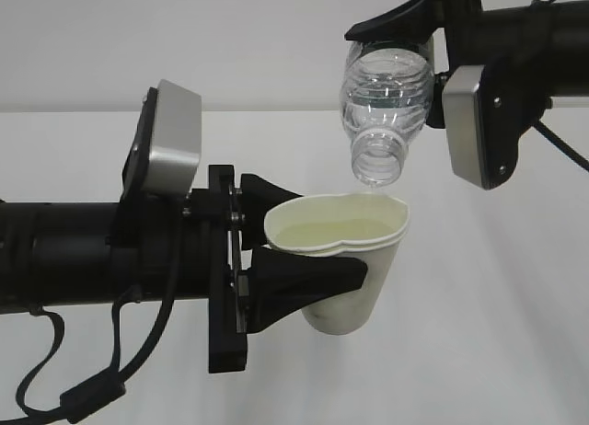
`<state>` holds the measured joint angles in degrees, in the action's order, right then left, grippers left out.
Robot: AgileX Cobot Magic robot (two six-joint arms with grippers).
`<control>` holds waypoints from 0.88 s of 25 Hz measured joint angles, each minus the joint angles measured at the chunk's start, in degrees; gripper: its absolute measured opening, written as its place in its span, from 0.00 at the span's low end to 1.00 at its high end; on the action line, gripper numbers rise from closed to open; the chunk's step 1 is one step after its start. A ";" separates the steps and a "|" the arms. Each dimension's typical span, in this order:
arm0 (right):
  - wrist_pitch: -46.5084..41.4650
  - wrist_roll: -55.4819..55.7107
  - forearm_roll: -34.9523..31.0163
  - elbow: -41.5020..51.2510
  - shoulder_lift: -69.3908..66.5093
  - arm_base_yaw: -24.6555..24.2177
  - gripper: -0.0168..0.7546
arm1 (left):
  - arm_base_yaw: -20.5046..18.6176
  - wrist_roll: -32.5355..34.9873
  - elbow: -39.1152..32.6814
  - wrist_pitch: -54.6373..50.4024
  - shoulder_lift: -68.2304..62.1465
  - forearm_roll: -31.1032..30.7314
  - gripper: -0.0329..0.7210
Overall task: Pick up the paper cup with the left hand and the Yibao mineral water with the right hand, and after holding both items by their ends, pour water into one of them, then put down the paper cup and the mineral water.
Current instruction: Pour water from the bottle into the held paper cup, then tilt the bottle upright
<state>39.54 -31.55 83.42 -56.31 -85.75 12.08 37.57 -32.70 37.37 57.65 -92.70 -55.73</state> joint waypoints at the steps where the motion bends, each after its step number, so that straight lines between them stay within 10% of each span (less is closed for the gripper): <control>1: 0.36 0.40 -0.10 0.00 0.00 0.00 0.59 | -0.01 0.00 0.00 0.00 0.00 0.09 0.54; 22: 0.86 6.32 -1.83 0.00 0.00 0.00 0.59 | -0.01 0.00 0.00 0.00 0.00 0.22 0.54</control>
<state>40.40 -25.23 81.59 -56.31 -85.75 12.08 37.57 -32.70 37.37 57.65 -92.70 -55.50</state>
